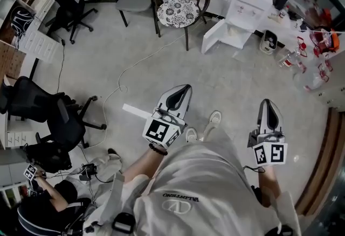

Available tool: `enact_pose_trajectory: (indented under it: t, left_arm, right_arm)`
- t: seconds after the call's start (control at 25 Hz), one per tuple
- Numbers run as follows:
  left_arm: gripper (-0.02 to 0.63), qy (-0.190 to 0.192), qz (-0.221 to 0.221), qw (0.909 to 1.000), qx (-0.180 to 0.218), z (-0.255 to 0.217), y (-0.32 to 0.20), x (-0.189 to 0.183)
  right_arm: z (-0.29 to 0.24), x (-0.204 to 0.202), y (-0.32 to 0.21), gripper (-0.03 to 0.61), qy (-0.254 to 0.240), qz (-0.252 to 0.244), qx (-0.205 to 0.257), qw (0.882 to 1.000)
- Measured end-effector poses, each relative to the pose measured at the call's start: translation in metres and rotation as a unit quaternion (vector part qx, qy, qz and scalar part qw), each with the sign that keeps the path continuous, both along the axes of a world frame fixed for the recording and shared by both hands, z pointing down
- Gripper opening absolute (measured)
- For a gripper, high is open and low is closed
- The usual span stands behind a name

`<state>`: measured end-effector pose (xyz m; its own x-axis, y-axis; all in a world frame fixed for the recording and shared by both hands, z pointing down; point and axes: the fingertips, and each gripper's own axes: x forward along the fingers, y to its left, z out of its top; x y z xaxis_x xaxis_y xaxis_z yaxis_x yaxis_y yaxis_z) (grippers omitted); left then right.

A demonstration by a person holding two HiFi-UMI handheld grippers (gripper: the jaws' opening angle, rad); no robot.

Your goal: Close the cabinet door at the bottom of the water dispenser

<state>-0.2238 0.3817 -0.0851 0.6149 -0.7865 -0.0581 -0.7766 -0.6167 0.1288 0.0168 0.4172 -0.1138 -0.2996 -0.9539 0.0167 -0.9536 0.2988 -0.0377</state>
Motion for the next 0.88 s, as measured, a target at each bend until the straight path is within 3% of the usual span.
enact_pose_trajectory:
  t: [0.32, 0.88]
  left_arm:
    - [0.002, -0.001, -0.01, 0.9999, 0.001, -0.005, -0.028, 0.013]
    - [0.002, -0.017, -0.017, 0.9997, 0.009, -0.02, -0.104, 0.083]
  right_arm:
    - [0.002, 0.012, -0.033, 0.017, -0.005, -0.012, 0.002, 1.0]
    - [-0.005, 0.068, -0.119, 0.017, -0.018, -0.036, 0.0, 0.999]
